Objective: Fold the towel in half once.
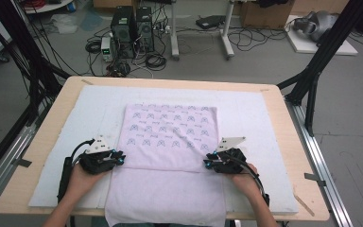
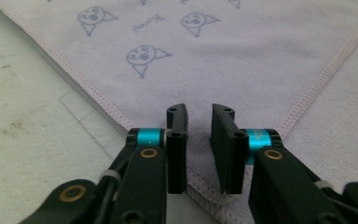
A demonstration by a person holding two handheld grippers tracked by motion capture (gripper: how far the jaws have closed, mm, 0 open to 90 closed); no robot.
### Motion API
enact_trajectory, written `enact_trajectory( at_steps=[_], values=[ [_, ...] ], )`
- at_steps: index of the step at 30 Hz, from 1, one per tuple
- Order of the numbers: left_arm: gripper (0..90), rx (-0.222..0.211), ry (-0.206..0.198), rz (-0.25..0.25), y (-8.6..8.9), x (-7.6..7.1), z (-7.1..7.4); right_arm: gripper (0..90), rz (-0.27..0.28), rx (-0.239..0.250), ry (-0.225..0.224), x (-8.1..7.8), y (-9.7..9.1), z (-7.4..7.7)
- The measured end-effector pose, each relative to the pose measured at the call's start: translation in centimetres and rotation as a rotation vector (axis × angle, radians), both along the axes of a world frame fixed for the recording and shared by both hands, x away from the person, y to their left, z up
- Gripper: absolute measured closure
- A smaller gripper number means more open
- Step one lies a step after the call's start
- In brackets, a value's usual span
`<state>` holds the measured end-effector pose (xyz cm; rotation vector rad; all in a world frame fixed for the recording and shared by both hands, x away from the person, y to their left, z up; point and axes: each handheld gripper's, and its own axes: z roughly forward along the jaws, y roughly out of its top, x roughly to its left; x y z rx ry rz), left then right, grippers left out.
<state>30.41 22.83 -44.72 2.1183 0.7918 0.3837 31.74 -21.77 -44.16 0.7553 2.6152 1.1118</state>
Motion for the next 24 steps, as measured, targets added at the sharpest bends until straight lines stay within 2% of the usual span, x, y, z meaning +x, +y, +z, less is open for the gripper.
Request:
enact_trajectory(
  at_steps=[2, 9, 15, 18, 21, 24],
  values=[
    [76.9, 0.002, -0.003, -0.002, 0.0, 0.0, 0.0, 74.5, 0.001, -0.002, -0.002, 0.0, 0.0, 0.0],
    [87.3, 0.002, -0.006, -0.011, 0.1, -0.1, 0.1, 84.7, 0.018, -0.013, -0.013, -0.1, 0.0, 0.2],
    [89.6, -0.008, -0.011, -0.012, 0.3, -0.4, 0.5, 86.3, 0.022, -0.003, -0.023, -0.1, -0.1, 0.5],
    [89.6, -0.016, -0.022, -0.011, 0.6, -0.6, 0.9, 86.4, 0.021, 0.028, -0.032, -0.2, -0.4, 0.9],
    [89.3, -0.032, -0.016, -0.024, 0.8, -0.7, 1.0, 86.4, 0.022, 0.033, -0.037, -0.2, -0.6, 1.3],
    [70.1, -0.029, 0.023, -0.022, 0.7, -0.5, 0.7, 85.7, 0.024, 0.036, -0.034, -0.2, -0.7, 1.4]
  ],
)
